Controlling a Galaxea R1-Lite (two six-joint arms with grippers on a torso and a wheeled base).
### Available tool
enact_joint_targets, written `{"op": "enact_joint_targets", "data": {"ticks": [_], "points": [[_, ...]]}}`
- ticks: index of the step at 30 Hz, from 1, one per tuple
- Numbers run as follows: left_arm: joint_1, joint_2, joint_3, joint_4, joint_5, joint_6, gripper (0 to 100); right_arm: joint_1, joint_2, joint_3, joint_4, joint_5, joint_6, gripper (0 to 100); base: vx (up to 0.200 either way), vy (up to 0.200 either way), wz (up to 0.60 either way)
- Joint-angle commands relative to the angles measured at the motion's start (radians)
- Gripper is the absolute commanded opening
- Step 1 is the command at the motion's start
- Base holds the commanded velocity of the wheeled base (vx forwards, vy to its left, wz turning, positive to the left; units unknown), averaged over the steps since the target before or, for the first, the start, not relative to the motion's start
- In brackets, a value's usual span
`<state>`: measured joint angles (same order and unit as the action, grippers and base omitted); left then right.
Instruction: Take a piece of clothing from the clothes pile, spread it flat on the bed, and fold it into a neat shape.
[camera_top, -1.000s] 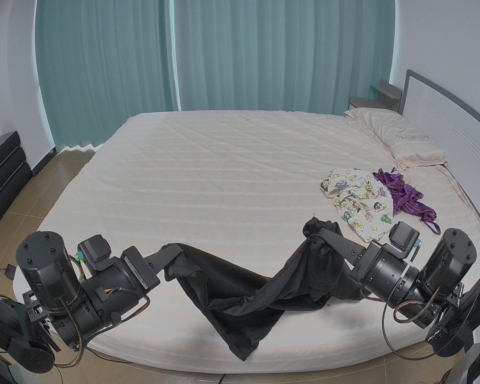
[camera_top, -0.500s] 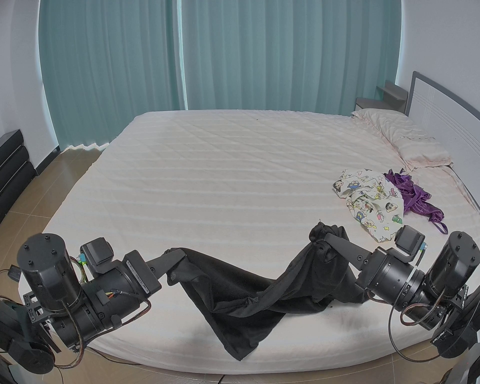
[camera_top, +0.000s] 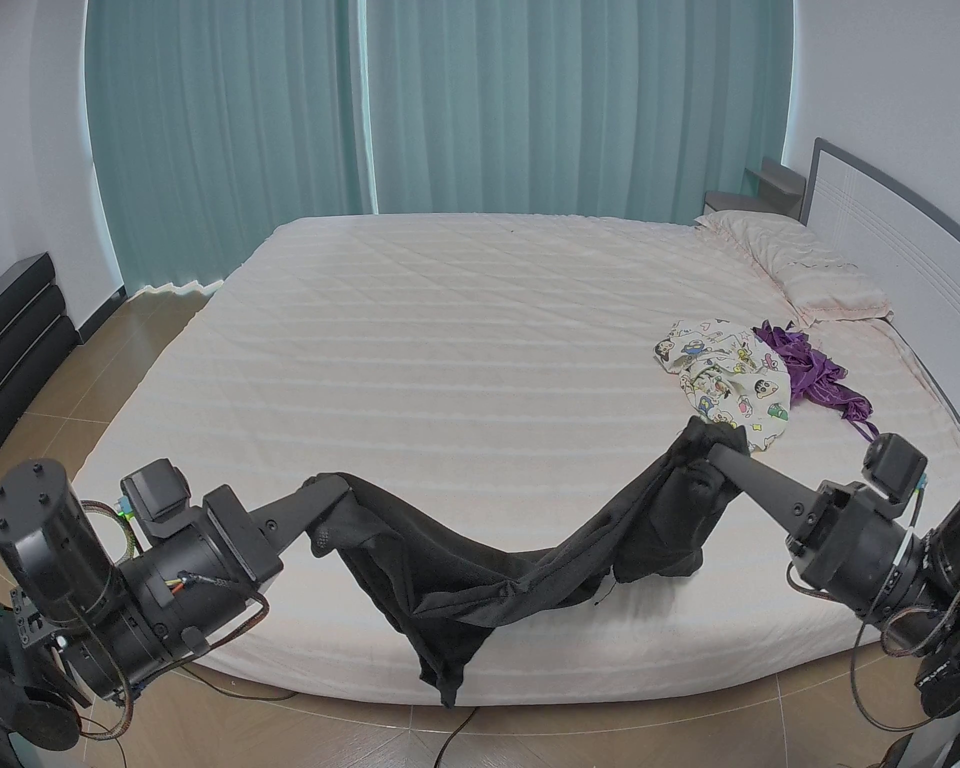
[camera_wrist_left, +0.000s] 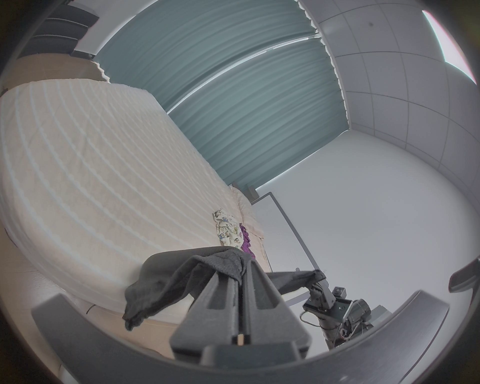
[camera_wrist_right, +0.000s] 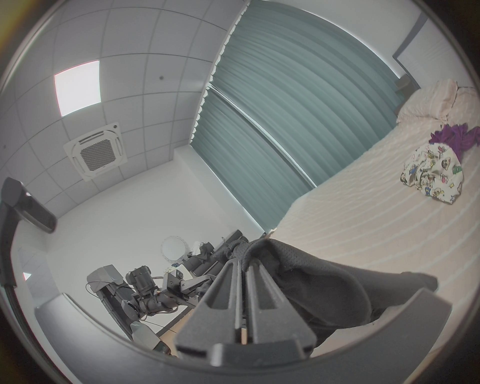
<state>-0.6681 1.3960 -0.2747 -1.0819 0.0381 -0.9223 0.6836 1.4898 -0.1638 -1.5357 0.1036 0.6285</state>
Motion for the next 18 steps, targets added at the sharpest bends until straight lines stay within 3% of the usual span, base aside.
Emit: {"op": "enact_joint_targets", "data": {"ticks": [1, 8, 9, 12, 18], "points": [[-0.002, -0.101, -0.011, 0.023, 0.0, 0.008, 0, -0.003, -0.154, -0.028, 0.042, 0.004, -0.02, 0, -0.2, 0.0, 0.0], [0.01, -0.183, -0.077, 0.106, 0.003, 0.013, 0, -0.058, -0.327, -0.21, 0.29, 0.005, -0.007, 0, 0.0, 0.0, 0.0], [0.016, -0.221, -0.126, 0.198, 0.002, 0.013, 0, -0.101, -0.379, -0.332, 0.503, 0.016, 0.008, 0, 0.0, 0.0, 0.0], [0.022, -0.232, -0.173, 0.286, 0.002, 0.025, 0, -0.161, -0.382, -0.447, 0.704, 0.05, 0.065, 0, 0.0, 0.0, 0.0], [0.022, -0.157, -0.202, 0.321, 0.009, 0.057, 0, -0.305, -0.237, -0.537, 0.753, 0.088, 0.074, 0, 0.0, 0.0, 0.0]]}}
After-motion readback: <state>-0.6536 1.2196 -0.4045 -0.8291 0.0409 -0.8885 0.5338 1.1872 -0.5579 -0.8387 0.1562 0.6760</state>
